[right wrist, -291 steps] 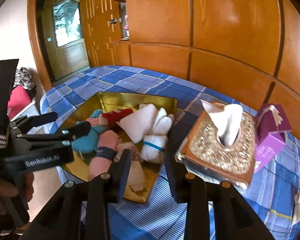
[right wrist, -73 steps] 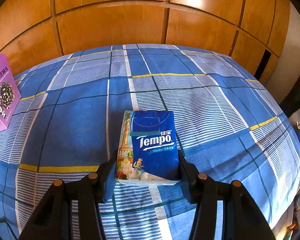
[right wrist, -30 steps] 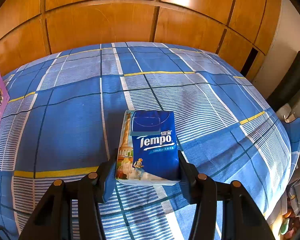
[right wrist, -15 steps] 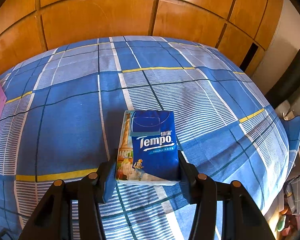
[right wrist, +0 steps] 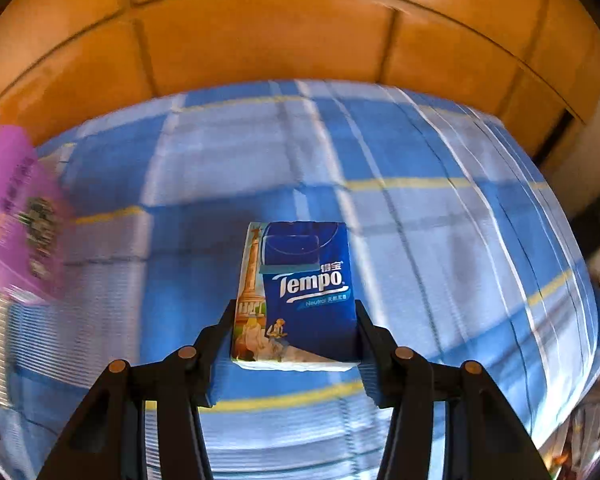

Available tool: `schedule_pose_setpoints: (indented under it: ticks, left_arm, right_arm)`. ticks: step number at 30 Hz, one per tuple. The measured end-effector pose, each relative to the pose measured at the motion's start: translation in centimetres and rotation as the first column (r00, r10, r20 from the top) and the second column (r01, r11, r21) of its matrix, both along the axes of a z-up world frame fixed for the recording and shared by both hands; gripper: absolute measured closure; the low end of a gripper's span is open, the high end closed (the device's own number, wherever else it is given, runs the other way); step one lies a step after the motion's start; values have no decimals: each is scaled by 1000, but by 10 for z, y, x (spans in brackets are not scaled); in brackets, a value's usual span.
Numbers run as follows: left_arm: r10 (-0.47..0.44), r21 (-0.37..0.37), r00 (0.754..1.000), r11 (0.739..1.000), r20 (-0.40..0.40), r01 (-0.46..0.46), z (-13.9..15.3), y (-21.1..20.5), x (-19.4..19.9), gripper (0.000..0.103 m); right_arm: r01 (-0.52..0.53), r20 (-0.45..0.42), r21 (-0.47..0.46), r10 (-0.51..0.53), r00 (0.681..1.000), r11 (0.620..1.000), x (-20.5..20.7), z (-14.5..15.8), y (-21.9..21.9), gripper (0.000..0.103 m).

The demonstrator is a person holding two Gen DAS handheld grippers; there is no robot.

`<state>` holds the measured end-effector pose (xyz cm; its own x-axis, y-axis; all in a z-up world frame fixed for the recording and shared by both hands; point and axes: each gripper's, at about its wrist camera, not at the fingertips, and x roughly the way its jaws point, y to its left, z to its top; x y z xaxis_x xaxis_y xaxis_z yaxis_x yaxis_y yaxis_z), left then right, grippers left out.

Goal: Organize soft objects
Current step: 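Lift the Tempo pack with the right tool and turn toward the tray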

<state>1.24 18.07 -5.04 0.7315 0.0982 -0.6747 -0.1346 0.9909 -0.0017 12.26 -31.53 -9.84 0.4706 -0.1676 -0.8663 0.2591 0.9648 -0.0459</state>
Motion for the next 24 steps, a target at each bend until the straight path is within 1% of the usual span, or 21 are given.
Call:
schedule_pose_setpoints:
  ticks: [4, 7, 12, 15, 19, 22, 24]
  left_arm:
    - [-1, -7, 1000, 1000, -3, 0, -2, 1, -1, 23]
    - [0, -15, 1000, 1000, -15, -1, -5, 3, -1, 23]
    - [-2, -38, 1000, 999, -30, 1, -11, 6, -3, 23]
    - [1, -46, 1000, 999, -27, -2, -10, 8, -4, 23]
    - [12, -53, 1000, 999, -28, -13, -10, 13, -5, 23]
    - [22, -47, 999, 999, -35, -24, -10, 17, -5, 23]
    - [28, -50, 999, 998, -40, -30, -11, 21, -7, 23]
  right_arm:
    - [-89, 30, -12, 89, 996, 996, 19, 24, 31, 51]
    - [-134, 44, -31, 136, 990, 990, 29, 36, 47, 51]
    - [-147, 25, -47, 149, 989, 988, 38, 39, 56, 51]
    - [-126, -27, -46, 125, 992, 991, 38, 27, 52, 51]
    - [-70, -106, -41, 66, 992, 997, 33, -7, 37, 51]
    - [-33, -132, -42, 28, 991, 999, 34, -25, 28, 51]
    - [-19, -133, -19, 16, 991, 1000, 37, -25, 25, 51]
